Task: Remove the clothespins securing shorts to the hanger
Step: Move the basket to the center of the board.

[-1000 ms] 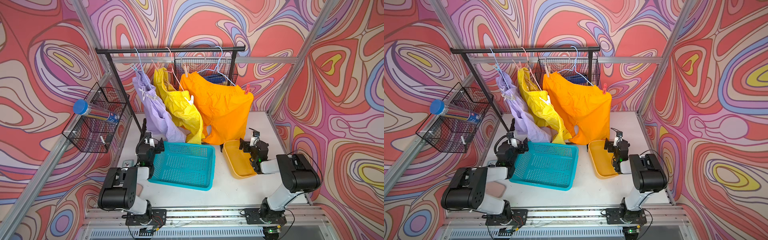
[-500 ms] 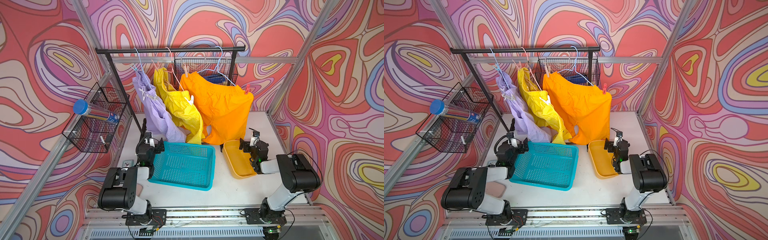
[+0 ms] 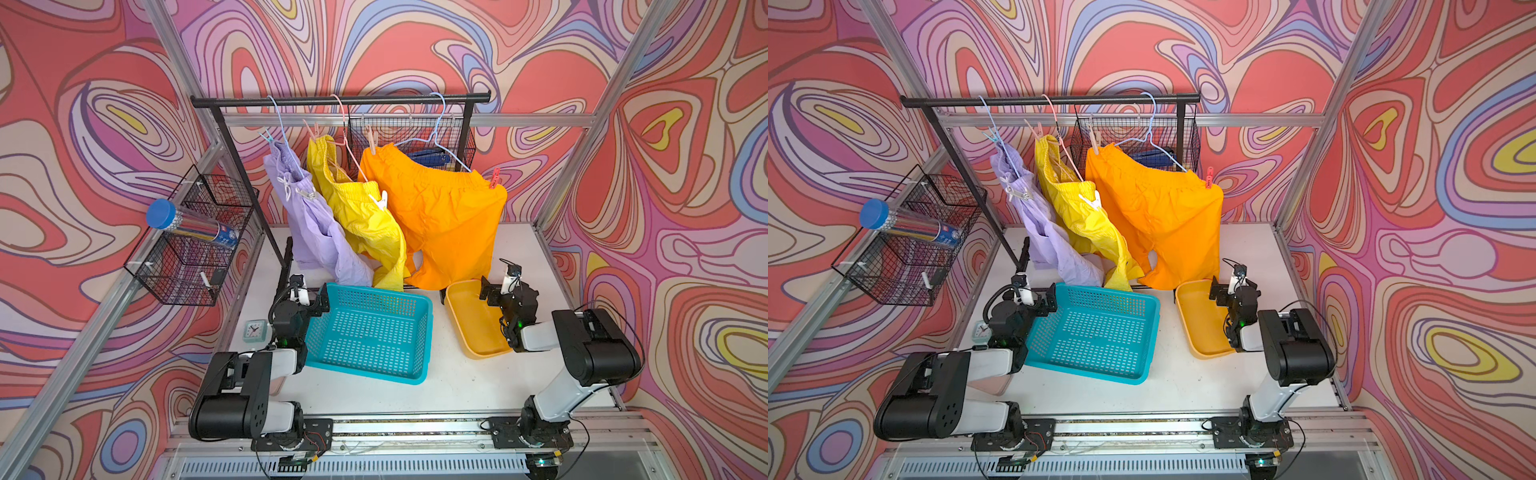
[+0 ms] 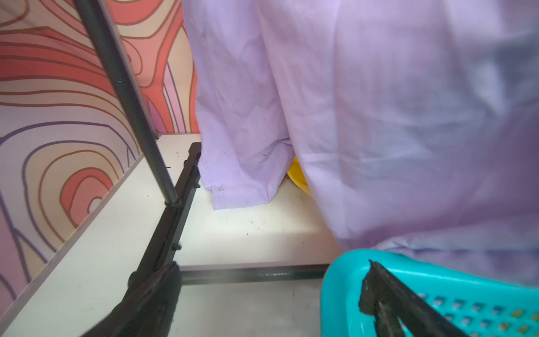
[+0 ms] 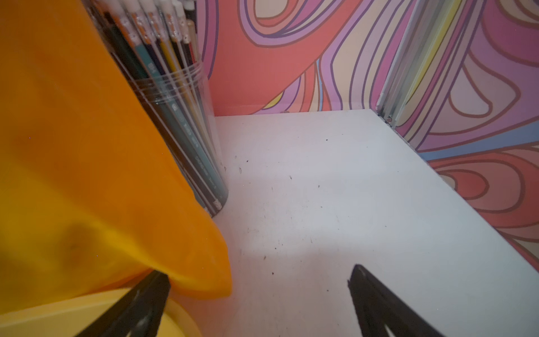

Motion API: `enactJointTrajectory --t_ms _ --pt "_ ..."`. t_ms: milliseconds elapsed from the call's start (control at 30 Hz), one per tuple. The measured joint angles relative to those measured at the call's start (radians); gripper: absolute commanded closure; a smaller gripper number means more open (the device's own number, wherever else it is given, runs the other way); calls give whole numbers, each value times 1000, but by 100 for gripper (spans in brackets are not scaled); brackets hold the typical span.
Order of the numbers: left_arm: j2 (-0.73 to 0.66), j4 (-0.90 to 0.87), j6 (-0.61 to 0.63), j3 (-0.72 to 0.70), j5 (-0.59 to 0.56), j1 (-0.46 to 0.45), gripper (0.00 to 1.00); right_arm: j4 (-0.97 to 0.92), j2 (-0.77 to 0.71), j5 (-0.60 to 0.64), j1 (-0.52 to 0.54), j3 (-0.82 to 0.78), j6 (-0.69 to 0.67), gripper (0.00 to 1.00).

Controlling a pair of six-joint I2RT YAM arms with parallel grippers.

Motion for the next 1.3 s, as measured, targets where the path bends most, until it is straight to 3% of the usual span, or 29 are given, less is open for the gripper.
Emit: enactJointTrajectory --t_ms 300,433,600,833,933,1033,1200,1300 --pt "-214 -72 -10 -97 -11 -7 0 -30 -126 140 92 -11 -44 2" --pt "-407 -249 -34 -64 -45 -49 0 -111 -190 228 164 14 -72 2" --pt "-591 -443 -76 -15 -156 -134 0 -277 -294 286 175 90 -23 2" --pt "-748 -814 -261 100 -355 -143 0 -486 -384 319 179 171 89 2" --pt "-747 -969 -322 175 -432 -143 0 -579 -407 303 185 204 126 2" --pt "-683 -1111 -352 284 -435 -143 0 -646 -433 268 193 235 156 2" --pt "-444 -1363 -361 536 -344 -142 0 -723 -485 195 200 262 205 4" --pt "-332 -1477 -360 610 -238 -121 8 -760 -505 146 200 276 228 5"
